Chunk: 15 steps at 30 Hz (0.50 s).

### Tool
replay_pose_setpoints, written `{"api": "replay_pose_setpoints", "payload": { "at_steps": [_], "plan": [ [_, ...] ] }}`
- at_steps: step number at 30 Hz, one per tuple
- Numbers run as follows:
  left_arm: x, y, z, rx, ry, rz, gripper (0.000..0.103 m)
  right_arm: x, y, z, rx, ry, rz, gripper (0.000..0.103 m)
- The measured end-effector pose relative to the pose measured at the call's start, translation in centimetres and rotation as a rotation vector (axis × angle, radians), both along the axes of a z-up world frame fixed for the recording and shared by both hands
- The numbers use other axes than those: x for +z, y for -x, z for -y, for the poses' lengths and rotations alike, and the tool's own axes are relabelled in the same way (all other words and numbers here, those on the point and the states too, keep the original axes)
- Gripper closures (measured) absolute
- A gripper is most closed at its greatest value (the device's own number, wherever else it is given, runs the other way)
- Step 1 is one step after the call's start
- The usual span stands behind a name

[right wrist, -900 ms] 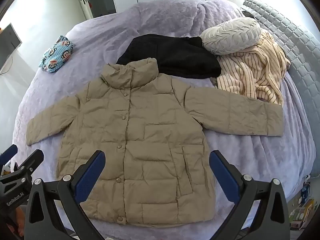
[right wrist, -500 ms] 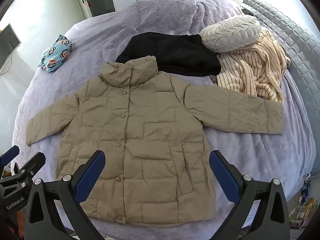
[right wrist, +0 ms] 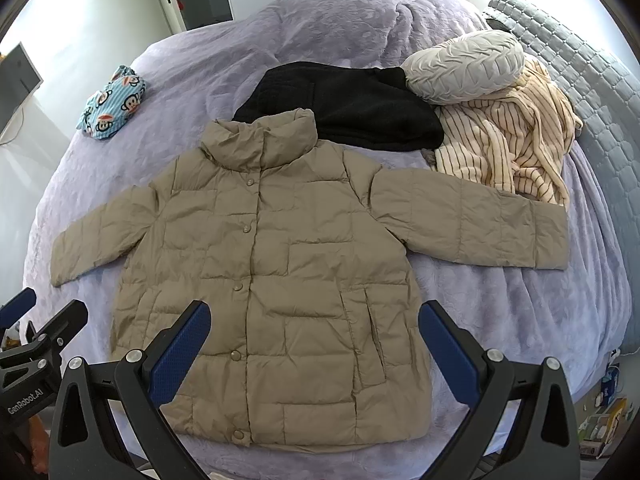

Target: Fold large clothes

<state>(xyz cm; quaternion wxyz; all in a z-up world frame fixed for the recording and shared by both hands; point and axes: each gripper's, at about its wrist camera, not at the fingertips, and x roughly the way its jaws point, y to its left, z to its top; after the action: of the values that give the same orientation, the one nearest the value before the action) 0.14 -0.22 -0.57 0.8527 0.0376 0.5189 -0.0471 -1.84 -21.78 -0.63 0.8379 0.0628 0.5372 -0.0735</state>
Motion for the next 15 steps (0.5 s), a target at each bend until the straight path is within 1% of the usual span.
{"api": "replay_pose_setpoints", "payload": {
  "at_steps": [15],
  "plan": [
    [-0.14,0.02,-0.21,0.008,0.001,-0.003,0.0,-0.19,0.08,0.02,0.0,0.004,-0.002,0.0]
  ]
}}
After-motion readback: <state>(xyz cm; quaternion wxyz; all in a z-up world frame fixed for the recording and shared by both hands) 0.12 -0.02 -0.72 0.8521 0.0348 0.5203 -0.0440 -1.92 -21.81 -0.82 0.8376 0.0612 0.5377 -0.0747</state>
